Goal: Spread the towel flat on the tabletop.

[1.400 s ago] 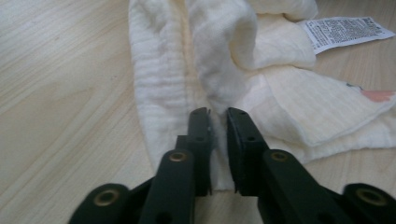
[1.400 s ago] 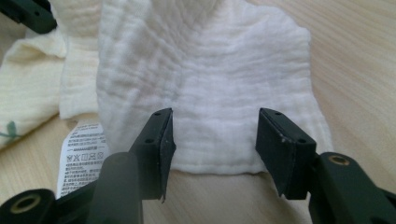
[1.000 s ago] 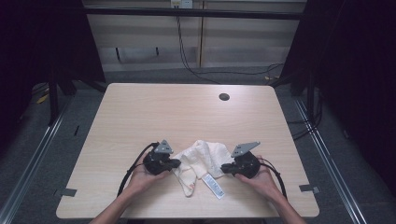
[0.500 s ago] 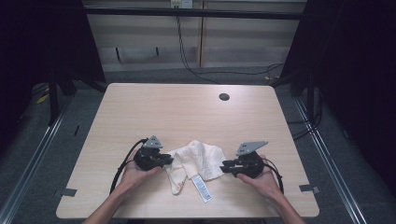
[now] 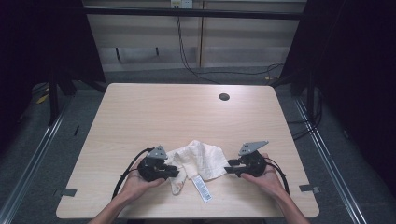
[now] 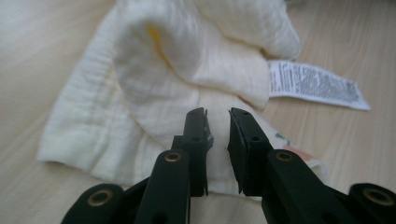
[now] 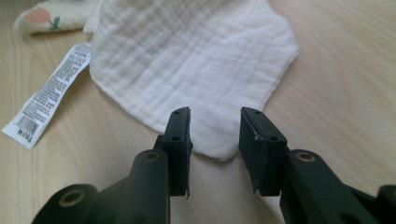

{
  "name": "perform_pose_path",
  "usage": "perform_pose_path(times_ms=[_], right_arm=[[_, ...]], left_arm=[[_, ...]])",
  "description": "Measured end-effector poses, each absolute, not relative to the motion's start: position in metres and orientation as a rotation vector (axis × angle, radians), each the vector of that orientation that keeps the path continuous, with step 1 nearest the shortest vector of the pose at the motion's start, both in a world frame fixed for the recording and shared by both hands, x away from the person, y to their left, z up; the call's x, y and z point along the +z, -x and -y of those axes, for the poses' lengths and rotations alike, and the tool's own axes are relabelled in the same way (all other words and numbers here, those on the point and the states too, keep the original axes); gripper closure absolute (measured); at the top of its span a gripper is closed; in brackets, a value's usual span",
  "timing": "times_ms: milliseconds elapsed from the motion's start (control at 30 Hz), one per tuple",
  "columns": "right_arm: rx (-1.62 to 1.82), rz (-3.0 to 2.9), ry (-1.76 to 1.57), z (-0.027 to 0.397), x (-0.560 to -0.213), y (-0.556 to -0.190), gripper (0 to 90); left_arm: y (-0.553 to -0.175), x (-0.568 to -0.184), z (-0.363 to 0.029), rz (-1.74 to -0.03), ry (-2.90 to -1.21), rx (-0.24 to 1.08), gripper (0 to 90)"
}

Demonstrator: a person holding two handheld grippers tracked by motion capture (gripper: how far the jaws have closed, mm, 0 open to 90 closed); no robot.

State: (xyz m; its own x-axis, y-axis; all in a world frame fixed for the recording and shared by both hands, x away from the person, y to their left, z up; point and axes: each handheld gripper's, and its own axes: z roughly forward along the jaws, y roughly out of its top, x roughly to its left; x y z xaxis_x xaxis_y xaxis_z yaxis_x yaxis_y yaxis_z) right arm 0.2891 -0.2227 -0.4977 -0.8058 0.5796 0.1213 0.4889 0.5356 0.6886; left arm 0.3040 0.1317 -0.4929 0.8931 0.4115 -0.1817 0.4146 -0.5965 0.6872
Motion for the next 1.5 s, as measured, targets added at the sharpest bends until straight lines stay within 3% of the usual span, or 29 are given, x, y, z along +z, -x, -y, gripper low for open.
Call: perform_pose_path(times_ms=[367, 767, 867, 933, 967, 1133, 1500], right_arm=[[1.128, -2.751, -0.772, 0.206, -0.495, -0.273, 66.3], [1.119, -2.730, -0.689, 0.188, -0.497, -0.275, 58.0], [1.115, -2.686, -0.700, 0.187, -0.499, -0.276, 62.4], [1.064, -2.665, -0.707, 0.184, -0.498, -0.275, 72.2], [1.084, -2.660, -0.750, 0.184, -0.498, -0.276, 83.5], [1.157, -2.635, -0.780, 0.184, -0.489, -0.279, 86.6], [1.330, -2.382, -0.905, 0.211, -0.426, -0.294, 87.3]], left_arm=[[-0.318, -0.495, -0.147, -0.655, -2.279, 0.038, 78.1], [-0.326, -0.497, -0.153, -0.712, -2.241, 0.022, 74.5], [-0.327, -0.497, -0.153, -0.715, -2.234, 0.017, 72.8], [-0.325, -0.496, -0.151, -0.691, -2.223, 0.022, 70.3], [-0.323, -0.495, -0.150, -0.674, -2.215, 0.019, 69.1], [-0.316, -0.490, -0.142, -0.622, -2.202, 0.028, 68.5], [-0.306, -0.479, -0.130, -0.563, -2.172, 0.034, 66.6]])
